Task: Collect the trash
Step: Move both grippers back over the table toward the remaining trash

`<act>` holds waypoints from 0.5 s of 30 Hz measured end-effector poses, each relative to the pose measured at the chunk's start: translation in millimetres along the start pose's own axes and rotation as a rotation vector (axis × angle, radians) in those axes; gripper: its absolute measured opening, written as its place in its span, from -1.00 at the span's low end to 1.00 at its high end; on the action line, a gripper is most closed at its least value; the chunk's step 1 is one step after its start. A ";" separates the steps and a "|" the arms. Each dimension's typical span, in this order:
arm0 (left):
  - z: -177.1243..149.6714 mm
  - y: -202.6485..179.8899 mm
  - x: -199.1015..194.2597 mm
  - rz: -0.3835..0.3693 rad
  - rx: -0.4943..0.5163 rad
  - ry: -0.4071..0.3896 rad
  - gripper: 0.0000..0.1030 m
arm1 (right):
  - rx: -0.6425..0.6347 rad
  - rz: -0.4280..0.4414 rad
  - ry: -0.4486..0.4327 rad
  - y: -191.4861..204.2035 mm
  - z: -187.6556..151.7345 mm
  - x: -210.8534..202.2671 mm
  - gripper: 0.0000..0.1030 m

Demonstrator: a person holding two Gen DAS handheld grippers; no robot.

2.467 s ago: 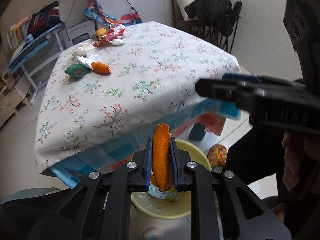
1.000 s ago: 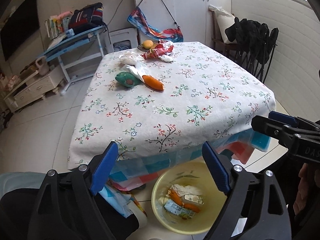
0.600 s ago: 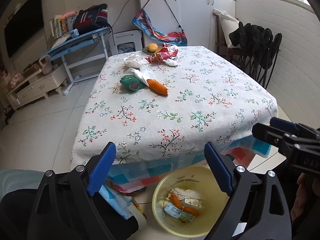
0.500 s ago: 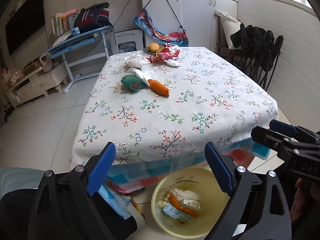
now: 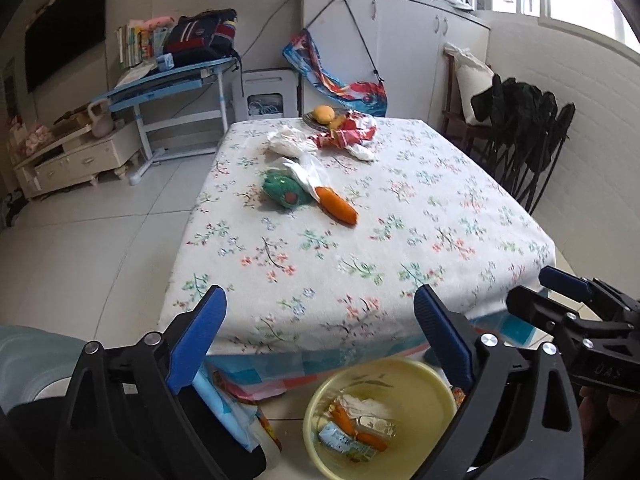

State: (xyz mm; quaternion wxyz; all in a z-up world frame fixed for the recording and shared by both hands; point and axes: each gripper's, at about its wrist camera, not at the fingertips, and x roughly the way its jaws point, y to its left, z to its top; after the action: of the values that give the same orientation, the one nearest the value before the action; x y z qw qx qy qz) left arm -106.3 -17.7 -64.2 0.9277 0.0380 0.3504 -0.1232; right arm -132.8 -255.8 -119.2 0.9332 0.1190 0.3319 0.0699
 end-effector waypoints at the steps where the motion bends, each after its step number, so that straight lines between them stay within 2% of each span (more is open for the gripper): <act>1: 2.9 4.0 1.7 0.009 -0.009 -0.003 0.77 | -0.005 0.001 -0.001 0.3 1.7 0.7 0.54; 5: 9.7 16.2 9.2 0.038 -0.028 0.007 0.77 | -0.017 0.004 0.002 1.1 9.0 7.8 0.54; 8: 15.6 25.6 14.4 0.031 -0.061 0.022 0.77 | -0.023 0.011 0.006 2.6 11.3 12.9 0.54; 15: 32.8 37.2 28.5 0.063 -0.071 0.027 0.78 | -0.050 0.027 0.021 9.0 21.0 29.1 0.54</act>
State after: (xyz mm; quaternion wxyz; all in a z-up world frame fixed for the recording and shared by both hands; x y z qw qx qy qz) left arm -55.2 7.4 -59.0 0.9270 0.0176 0.3658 -0.0808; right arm -97.5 -244.7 -118.6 0.9313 0.0991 0.3384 0.0919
